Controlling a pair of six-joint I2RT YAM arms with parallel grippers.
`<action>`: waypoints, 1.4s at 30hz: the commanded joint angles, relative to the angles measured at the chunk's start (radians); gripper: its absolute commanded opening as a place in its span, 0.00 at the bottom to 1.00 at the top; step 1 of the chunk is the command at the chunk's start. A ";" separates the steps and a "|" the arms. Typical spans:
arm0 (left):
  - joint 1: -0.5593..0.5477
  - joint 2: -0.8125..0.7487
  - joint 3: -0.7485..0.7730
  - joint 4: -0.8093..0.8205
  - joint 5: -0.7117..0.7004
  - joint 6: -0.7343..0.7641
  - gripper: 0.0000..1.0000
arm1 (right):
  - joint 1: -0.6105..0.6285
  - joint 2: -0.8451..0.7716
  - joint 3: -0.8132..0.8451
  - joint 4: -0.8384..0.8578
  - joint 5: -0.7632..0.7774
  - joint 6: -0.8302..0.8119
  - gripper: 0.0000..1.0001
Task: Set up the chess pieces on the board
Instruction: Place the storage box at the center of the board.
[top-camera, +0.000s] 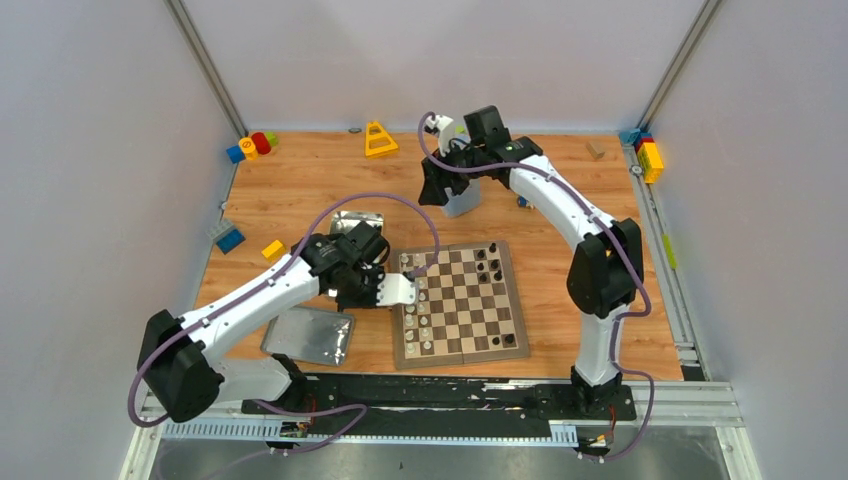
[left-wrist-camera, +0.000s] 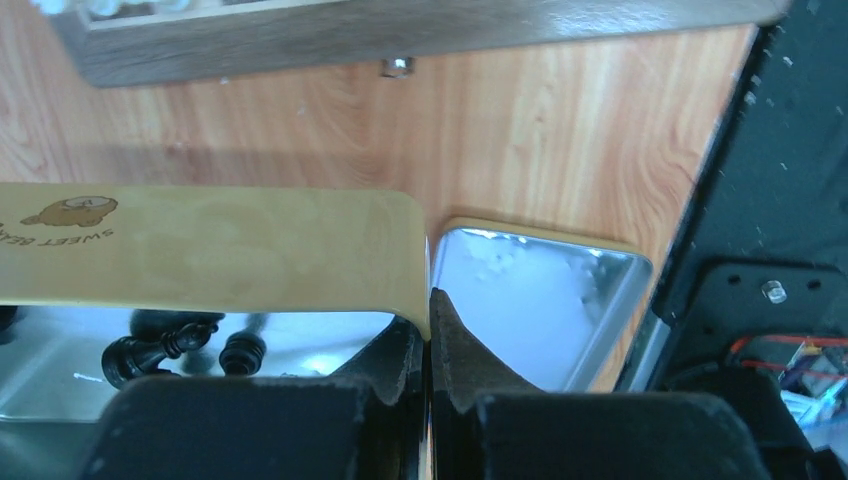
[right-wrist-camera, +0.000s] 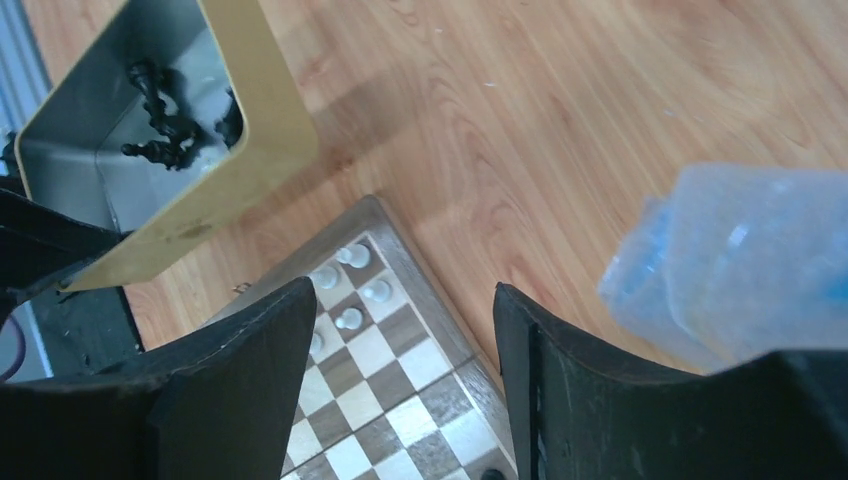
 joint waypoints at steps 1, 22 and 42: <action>-0.084 -0.063 0.008 -0.111 -0.056 0.070 0.00 | 0.054 0.031 0.106 -0.032 -0.076 -0.058 0.68; -0.247 -0.050 0.051 -0.188 -0.118 0.011 0.00 | 0.279 0.187 0.287 -0.196 0.005 -0.182 0.72; -0.257 -0.039 0.049 -0.170 -0.118 -0.004 0.00 | 0.362 0.208 0.276 -0.226 0.211 -0.255 0.00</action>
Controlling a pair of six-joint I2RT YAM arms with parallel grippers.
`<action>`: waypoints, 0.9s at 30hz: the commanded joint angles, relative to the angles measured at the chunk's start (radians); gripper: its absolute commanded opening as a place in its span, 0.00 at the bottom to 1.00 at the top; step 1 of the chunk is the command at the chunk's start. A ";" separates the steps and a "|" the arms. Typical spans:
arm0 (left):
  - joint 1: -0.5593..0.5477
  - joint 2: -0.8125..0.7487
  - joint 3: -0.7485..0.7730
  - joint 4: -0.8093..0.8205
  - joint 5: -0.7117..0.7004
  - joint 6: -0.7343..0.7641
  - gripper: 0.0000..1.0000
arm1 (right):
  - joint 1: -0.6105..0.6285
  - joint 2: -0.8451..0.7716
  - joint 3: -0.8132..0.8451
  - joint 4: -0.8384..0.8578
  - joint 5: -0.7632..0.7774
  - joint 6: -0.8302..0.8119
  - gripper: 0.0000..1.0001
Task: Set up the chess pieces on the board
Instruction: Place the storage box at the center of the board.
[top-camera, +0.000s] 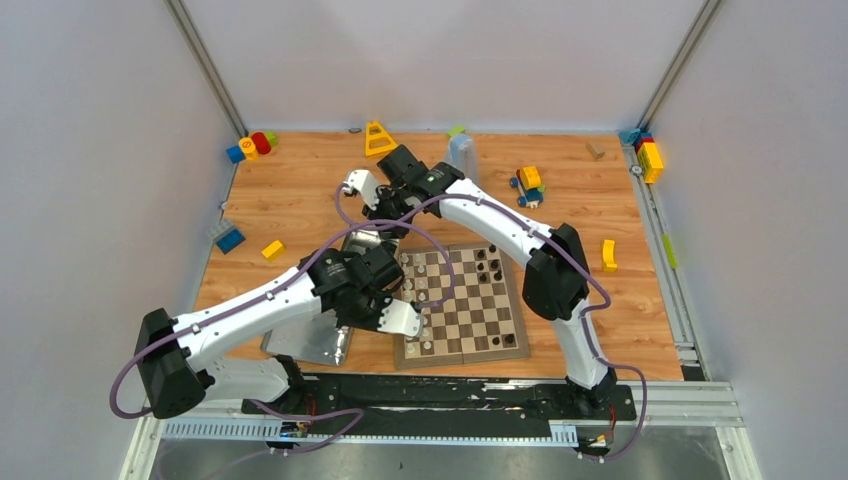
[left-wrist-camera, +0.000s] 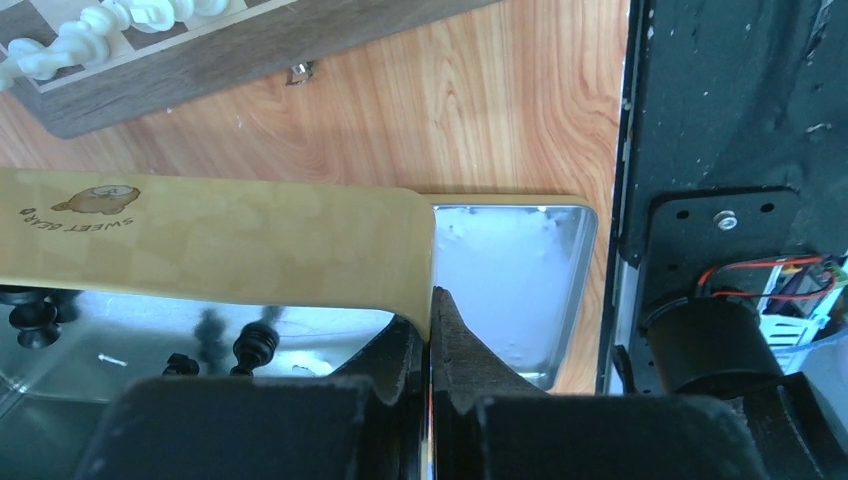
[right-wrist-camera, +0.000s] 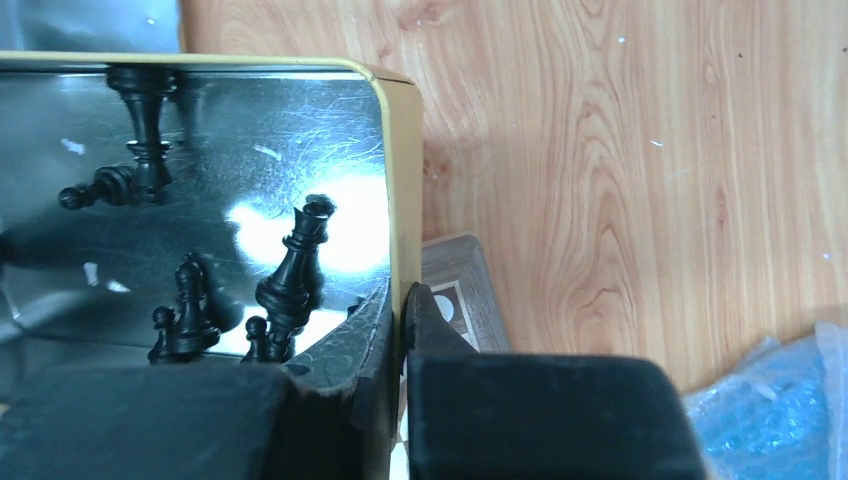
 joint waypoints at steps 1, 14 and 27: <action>-0.003 0.003 0.030 -0.002 -0.014 -0.004 0.00 | 0.013 -0.007 0.029 -0.016 0.014 -0.030 0.00; -0.003 -0.099 0.077 0.099 -0.092 -0.024 0.82 | -0.012 -0.087 -0.031 -0.029 0.074 -0.047 0.00; -0.001 -0.217 0.138 0.170 -0.088 -0.056 1.00 | -0.198 -0.300 -0.242 -0.065 0.057 -0.089 0.00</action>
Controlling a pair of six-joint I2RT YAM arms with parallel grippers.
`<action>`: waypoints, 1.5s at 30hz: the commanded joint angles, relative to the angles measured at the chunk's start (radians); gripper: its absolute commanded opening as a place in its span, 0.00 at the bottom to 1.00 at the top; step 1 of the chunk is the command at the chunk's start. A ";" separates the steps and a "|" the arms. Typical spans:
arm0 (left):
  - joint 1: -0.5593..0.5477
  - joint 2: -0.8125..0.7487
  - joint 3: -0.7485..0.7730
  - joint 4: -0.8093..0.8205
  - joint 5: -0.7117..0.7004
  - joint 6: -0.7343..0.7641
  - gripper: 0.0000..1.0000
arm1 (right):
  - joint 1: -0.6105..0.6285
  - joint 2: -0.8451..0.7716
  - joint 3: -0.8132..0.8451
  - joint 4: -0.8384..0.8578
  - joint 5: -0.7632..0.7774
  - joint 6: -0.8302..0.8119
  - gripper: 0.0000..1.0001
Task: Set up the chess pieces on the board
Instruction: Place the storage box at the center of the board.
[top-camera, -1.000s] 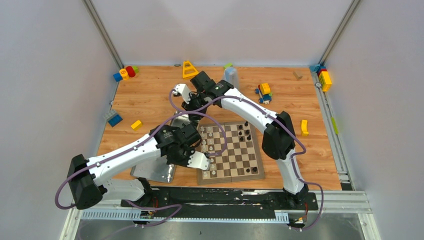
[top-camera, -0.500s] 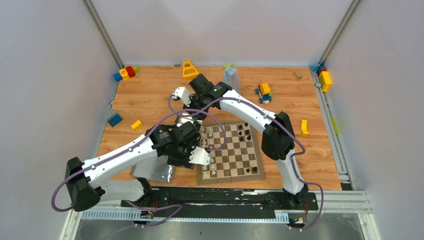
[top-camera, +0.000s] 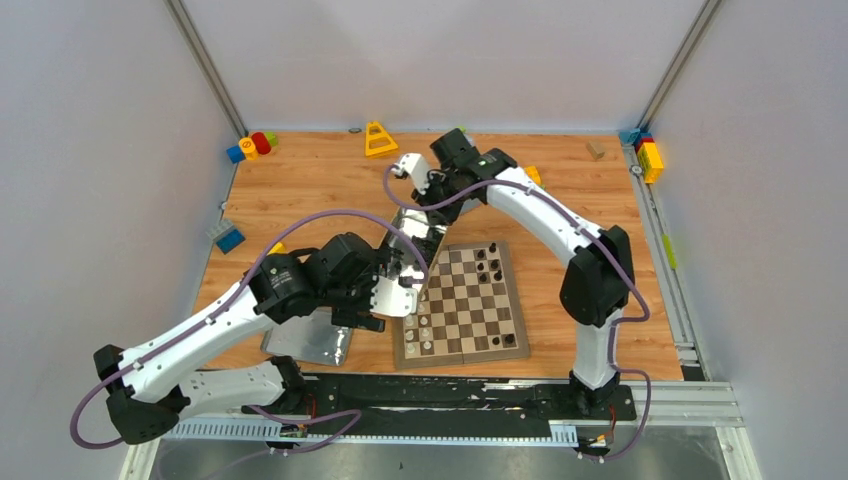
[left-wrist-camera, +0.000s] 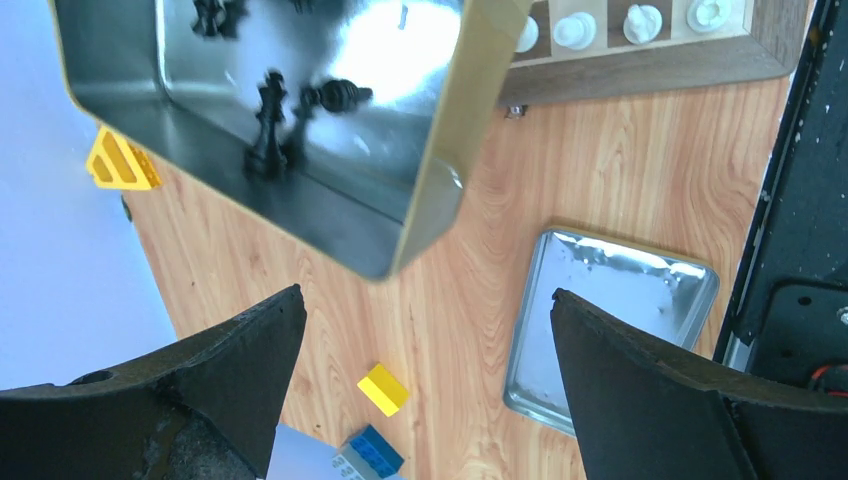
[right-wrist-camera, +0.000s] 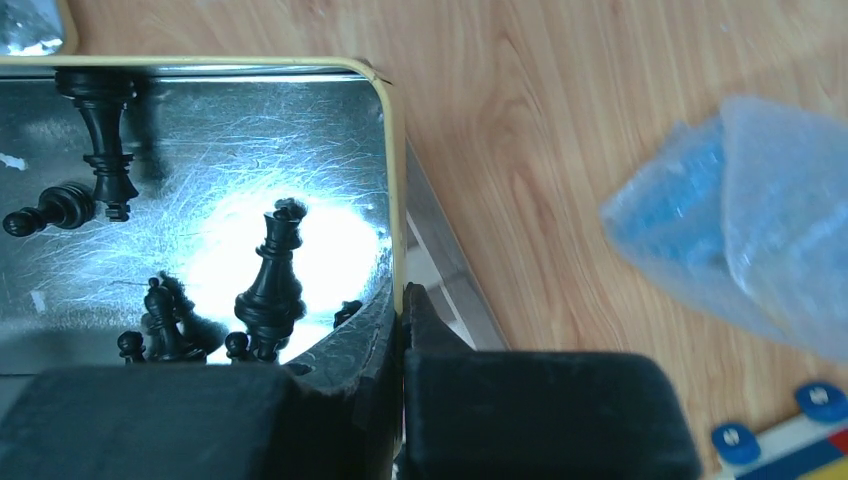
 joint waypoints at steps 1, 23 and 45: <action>0.001 -0.016 0.053 0.061 0.016 -0.035 1.00 | -0.079 -0.147 -0.081 -0.009 -0.025 -0.032 0.00; 0.258 0.225 0.097 0.282 0.212 -0.139 1.00 | -0.847 -0.608 -0.646 -0.100 -0.093 -0.575 0.00; 0.317 0.329 0.101 0.360 0.205 -0.153 1.00 | -0.898 -0.395 -0.751 0.179 -0.017 -0.817 0.05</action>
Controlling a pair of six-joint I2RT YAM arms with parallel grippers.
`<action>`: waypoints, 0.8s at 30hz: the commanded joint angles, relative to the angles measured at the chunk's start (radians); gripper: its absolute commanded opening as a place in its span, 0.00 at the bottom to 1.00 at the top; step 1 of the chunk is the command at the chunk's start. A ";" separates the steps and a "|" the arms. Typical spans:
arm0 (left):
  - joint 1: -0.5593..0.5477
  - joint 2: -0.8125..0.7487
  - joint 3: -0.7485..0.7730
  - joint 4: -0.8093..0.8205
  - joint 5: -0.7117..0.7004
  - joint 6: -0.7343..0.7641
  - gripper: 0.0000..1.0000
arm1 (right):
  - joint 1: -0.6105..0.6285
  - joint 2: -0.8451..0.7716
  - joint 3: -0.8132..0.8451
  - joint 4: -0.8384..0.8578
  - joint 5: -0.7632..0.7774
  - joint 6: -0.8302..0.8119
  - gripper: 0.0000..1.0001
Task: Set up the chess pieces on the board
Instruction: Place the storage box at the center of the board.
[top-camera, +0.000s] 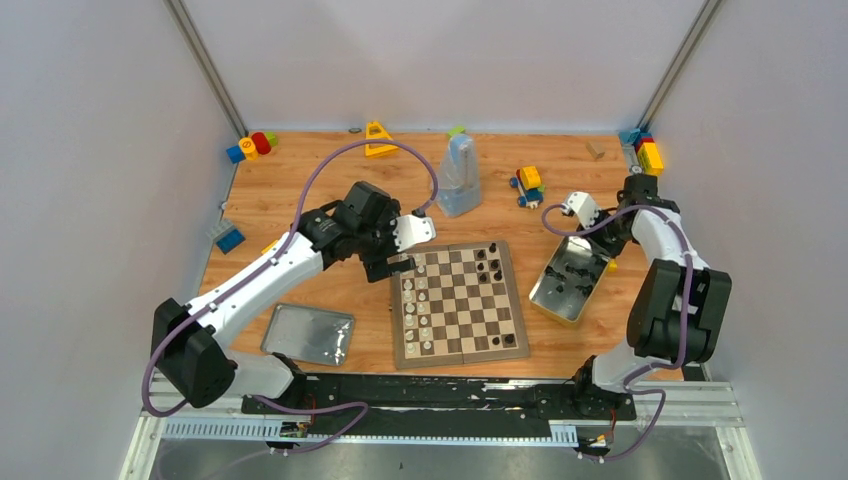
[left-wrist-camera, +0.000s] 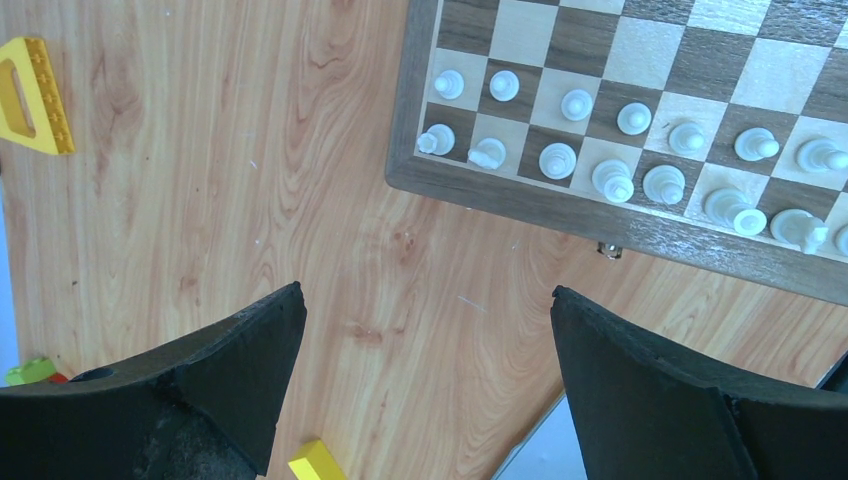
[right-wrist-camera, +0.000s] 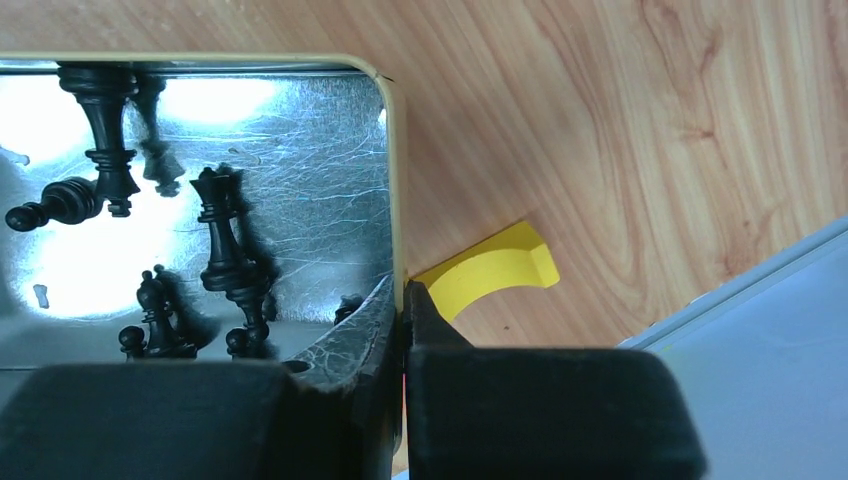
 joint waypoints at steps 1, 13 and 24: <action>0.016 0.006 0.042 0.049 0.020 -0.022 1.00 | 0.039 0.018 0.001 0.091 -0.018 -0.052 0.06; 0.034 0.016 0.036 0.061 0.024 -0.010 1.00 | 0.191 0.119 -0.016 0.210 0.014 -0.002 0.24; 0.038 0.015 0.012 0.081 0.024 0.002 1.00 | 0.280 0.175 0.025 0.227 0.001 0.047 0.20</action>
